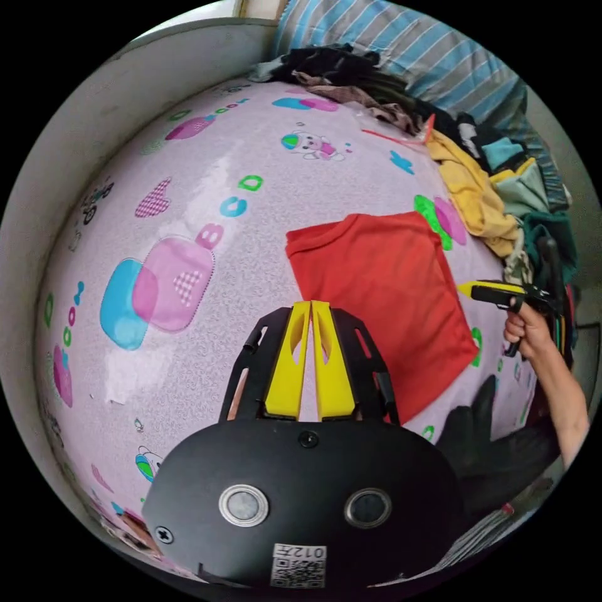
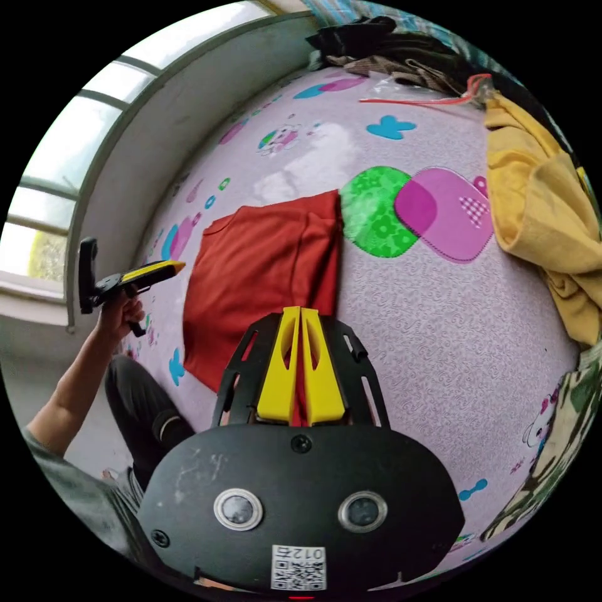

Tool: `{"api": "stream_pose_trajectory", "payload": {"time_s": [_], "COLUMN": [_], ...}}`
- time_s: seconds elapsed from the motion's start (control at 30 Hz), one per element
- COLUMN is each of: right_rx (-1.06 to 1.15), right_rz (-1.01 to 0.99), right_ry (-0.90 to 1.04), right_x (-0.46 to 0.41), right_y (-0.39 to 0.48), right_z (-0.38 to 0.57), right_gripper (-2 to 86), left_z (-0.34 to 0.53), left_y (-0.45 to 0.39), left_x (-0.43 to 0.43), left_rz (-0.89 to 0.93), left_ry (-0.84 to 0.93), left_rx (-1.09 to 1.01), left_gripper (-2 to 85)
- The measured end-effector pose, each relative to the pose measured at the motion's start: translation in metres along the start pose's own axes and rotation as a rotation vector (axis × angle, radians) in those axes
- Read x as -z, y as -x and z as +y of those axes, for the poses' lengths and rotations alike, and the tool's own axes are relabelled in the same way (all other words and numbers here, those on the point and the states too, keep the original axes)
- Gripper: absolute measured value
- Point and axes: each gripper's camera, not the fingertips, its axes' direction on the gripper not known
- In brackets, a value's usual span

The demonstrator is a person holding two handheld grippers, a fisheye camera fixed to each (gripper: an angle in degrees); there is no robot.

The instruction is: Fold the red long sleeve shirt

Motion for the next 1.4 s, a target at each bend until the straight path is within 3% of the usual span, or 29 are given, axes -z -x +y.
{"api": "stream_pose_trajectory", "payload": {"time_s": [0.13, 0.23, 0.37, 0.67, 0.8, 1.03, 1.2, 1.4], "right_rx": [0.117, 0.078, -0.070, 0.051, -0.032, 0.016, 0.034, 0.033], "right_rz": [-0.084, -0.033, -0.079, -0.047, -0.096, -0.085, -0.029, 0.017], "right_ry": [0.126, 0.170, 0.093, 0.285, 0.229, 0.222, 0.256, 0.230], "right_x": [-0.017, -0.029, -0.009, -0.026, -0.018, -0.011, -0.021, -0.007], "right_y": [0.014, -0.002, -0.027, -0.015, -0.029, -0.015, -0.011, -0.011], "right_z": [0.010, 0.015, 0.020, 0.027, 0.031, 0.030, 0.037, 0.036], "right_gripper": [-1.0, -1.0, -0.9, -0.9, -1.0, -1.0, -0.9, -0.7], "left_z": [0.026, 0.035, 0.033, 0.049, 0.056, 0.050, 0.053, 0.056], "left_y": [-0.022, -0.011, 0.010, 0.005, 0.020, 0.024, 0.026, 0.054], "left_x": [-0.014, -0.025, -0.011, -0.018, -0.025, -0.002, -0.029, -0.006], "left_rz": [0.090, 0.063, 0.057, 0.091, -0.011, 0.174, 0.068, 0.042], "left_ry": [0.116, 0.105, 0.097, 0.258, 0.303, 0.187, 0.281, 0.254], "left_rx": [-0.134, -0.099, -0.028, -0.180, -0.149, -0.135, -0.131, -0.119], "left_gripper": [0.0, -0.1, 0.0, 0.1, 0.1, 0.1, 0.1, 0.4]}}
